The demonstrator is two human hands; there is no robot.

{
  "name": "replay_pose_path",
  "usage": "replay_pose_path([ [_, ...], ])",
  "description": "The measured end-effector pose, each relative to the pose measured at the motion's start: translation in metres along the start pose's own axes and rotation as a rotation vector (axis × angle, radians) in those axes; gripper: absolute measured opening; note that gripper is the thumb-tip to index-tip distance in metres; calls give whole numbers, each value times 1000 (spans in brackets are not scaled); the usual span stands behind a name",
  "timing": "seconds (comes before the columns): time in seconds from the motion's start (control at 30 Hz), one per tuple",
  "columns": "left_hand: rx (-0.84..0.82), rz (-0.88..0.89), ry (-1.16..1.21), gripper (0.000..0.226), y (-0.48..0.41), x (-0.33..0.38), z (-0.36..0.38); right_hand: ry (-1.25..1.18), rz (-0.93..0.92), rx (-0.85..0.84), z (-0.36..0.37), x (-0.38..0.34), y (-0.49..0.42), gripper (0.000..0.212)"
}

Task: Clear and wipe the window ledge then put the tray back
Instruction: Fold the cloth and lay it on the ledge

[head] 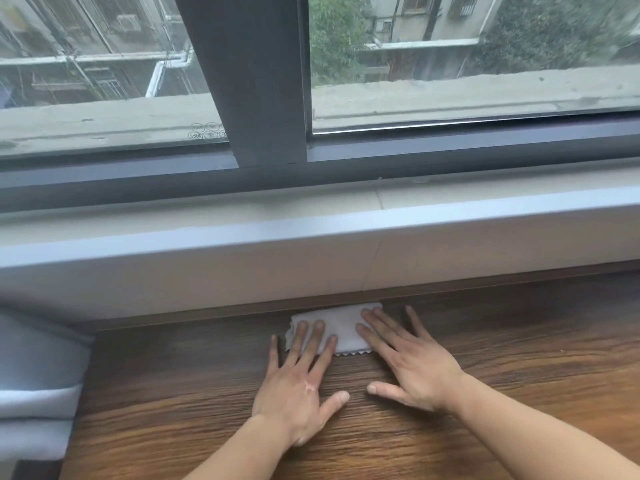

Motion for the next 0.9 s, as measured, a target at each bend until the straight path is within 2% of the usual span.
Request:
replay_pose_path([
  [0.13, -29, 20, 28, 86, 0, -2, -9, 9, 21, -25, -1, -4, -1, 95],
  [0.23, -83, 53, -37, 84, 7, -7, -14, 32, 37, -14, -9, -9, -1, 93],
  [0.43, 69, 25, -118, 93, 34, -29, -81, -14, 106, 51, -55, -33, 16, 92],
  [0.53, 150, -33, -65, 97, 64, -47, -114, -111, 242, 105, -81, -37, 44, 99],
  [0.67, 190, -104, 43, 108, 103, -70, -135, -336, 550, 250, -98, -30, 115, 114],
  [0.73, 227, -98, 97, 113, 117, -67, -149, -435, 695, 317, -95, -37, 156, 113],
  [0.83, 251, -36, 115, 114, 130, -46, -168, -446, 788, 319, -95, -56, 199, 105],
  [0.9, 286, 10, 130, 113, 135, -29, -182, -439, 817, 341, -103, -60, 221, 107],
])
Point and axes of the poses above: each hand's wrist, its own y-axis away from the middle knuckle, its own z-axis out of the palm, x = y × z, the point moved 10 cm from there along -y, towards the middle knuckle, and after that the axes turned 1 degree about -y, right-handed, at the moved point
